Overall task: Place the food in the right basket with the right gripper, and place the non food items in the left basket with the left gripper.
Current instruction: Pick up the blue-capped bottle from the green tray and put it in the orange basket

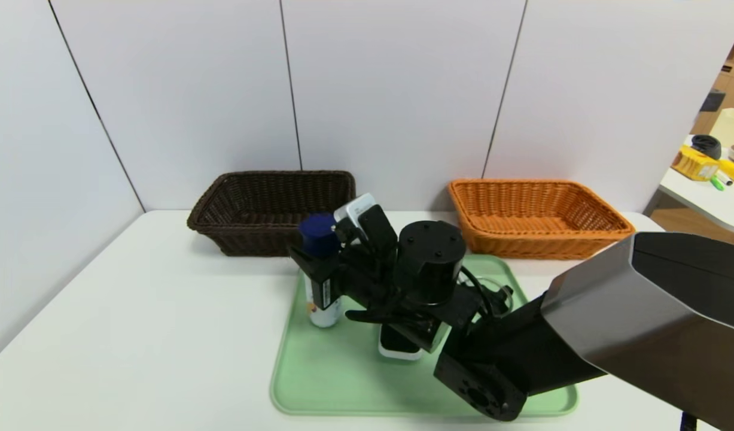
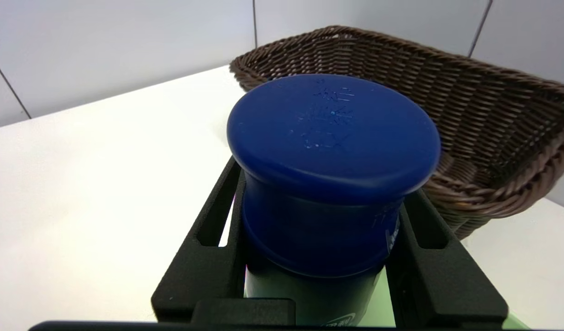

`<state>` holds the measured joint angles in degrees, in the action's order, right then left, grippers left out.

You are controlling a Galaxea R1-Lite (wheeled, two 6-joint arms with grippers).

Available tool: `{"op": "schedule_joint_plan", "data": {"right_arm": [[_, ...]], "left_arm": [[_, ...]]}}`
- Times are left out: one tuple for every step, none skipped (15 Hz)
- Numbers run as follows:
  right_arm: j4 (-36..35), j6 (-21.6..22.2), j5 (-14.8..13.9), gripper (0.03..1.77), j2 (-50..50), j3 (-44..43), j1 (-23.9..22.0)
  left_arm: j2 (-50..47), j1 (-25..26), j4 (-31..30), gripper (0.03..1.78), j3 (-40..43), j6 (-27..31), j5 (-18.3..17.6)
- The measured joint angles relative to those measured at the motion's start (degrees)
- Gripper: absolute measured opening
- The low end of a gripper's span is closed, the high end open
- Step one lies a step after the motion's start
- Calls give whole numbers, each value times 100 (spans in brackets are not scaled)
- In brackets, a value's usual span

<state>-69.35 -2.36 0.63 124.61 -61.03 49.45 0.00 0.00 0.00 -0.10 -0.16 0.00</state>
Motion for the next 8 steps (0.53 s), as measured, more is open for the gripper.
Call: {"op": "schedule_joint_plan", "data": {"right_arm": [[76,6,5,81,-77,0,2],[172,11,7,81,-160,0,2],[276,17,7,81,-247,-2,0],[362,30,2,81,-328,-9,-5],[455,30,5,81,-430,-16,-20],[557,30,10,81,-551,-29,-48],[701,30,11,81,-678,-46,-99],[872,30,24,81,-813,-79,-174]], "left_arm": [[0,0,0,169,0,0,0],[0,-5,0,169,0,0,-2],[0,-5,0,169,0,0,0],[0,-2,0,169,0,0,0],[0,-2,2,169,0,0,0],[0,-2,0,169,0,0,0],[0,-2,0,169,0,0,0],[0,-2,0,169,0,2,-2]]}}
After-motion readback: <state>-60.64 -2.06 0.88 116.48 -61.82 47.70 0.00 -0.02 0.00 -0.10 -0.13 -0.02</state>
